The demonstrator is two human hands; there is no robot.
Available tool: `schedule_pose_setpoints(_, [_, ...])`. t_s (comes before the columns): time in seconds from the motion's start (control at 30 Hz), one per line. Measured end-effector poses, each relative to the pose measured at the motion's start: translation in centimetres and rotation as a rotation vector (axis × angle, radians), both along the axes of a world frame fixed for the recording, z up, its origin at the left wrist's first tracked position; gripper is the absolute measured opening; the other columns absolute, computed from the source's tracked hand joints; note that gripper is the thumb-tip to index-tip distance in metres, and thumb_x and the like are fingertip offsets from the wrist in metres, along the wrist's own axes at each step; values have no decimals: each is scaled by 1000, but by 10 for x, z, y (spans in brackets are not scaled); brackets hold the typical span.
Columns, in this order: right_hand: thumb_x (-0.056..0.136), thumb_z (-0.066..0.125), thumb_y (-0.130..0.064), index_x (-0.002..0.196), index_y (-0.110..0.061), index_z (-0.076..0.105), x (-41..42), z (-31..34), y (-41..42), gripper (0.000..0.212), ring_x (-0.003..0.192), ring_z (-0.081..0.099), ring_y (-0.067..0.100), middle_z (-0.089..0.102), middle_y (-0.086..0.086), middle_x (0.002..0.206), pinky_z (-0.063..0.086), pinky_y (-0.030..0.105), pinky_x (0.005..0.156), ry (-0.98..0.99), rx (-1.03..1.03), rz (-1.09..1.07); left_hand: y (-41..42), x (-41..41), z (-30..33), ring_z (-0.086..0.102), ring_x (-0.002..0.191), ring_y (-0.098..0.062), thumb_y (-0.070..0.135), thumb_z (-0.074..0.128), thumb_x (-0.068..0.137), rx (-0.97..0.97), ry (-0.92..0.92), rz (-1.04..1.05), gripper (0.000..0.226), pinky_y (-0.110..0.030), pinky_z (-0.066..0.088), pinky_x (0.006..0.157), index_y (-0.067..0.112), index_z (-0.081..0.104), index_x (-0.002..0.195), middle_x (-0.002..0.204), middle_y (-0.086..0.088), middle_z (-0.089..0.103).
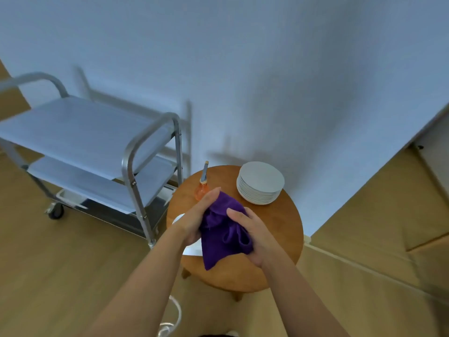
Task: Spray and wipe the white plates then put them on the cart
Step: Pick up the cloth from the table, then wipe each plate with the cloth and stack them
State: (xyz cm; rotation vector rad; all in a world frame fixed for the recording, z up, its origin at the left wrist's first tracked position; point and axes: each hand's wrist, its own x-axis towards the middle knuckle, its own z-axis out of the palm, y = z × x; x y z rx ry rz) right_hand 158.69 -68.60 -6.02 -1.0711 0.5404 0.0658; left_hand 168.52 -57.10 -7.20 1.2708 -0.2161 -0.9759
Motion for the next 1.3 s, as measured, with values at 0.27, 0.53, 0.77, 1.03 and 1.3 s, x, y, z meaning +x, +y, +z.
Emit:
schedule_pose_setpoints(0.27, [71, 74, -32, 123, -16, 58, -37, -24, 86, 57, 102, 65, 31, 67, 13, 114, 53, 42, 77, 22, 378, -108, 85, 6, 1, 54, 120, -25, 60, 53, 72, -91, 3, 238, 60, -48, 46, 97, 29, 54, 124, 130, -6, 57])
schedule_pose_setpoints(0.53, [75, 61, -46, 122, -12, 60, -26, -58, 78, 58, 104, 63, 32, 67, 17, 114, 53, 43, 81, 125, 506, -177, 63, 0, -38, 64, 69, -10, 35, 64, 88, 381, -284, -228, 17, -20, 49, 62, 18, 66, 87, 80, 3, 69])
schedule_pose_setpoints(0.77, [73, 74, -30, 126, -13, 55, -5, -110, 50, 59, 108, 62, 34, 65, 16, 119, 50, 44, 88, 247, 524, -24, 34, 35, -106, 41, 52, -11, 19, 55, 94, 648, -472, -106, 40, -26, 36, 57, 17, 47, 55, 54, 4, 49])
schedule_pose_setpoints(1.03, [76, 68, -27, 123, -15, 58, 12, -148, 2, 49, 100, 67, 32, 67, 13, 115, 50, 43, 80, 337, 564, -222, 39, 74, -194, 59, 86, -17, 29, 56, 94, 1000, -373, 211, 14, -25, 46, 68, 16, 56, 98, 95, 0, 60])
schedule_pose_setpoints(1.3, [79, 65, -32, 121, -18, 58, 46, -168, -10, 45, 96, 68, 26, 69, 9, 112, 54, 37, 71, 388, 471, -300, 27, 100, -240, 53, 85, -17, 28, 61, 91, 1125, -354, 196, 27, -24, 40, 66, 9, 52, 109, 104, -7, 55])
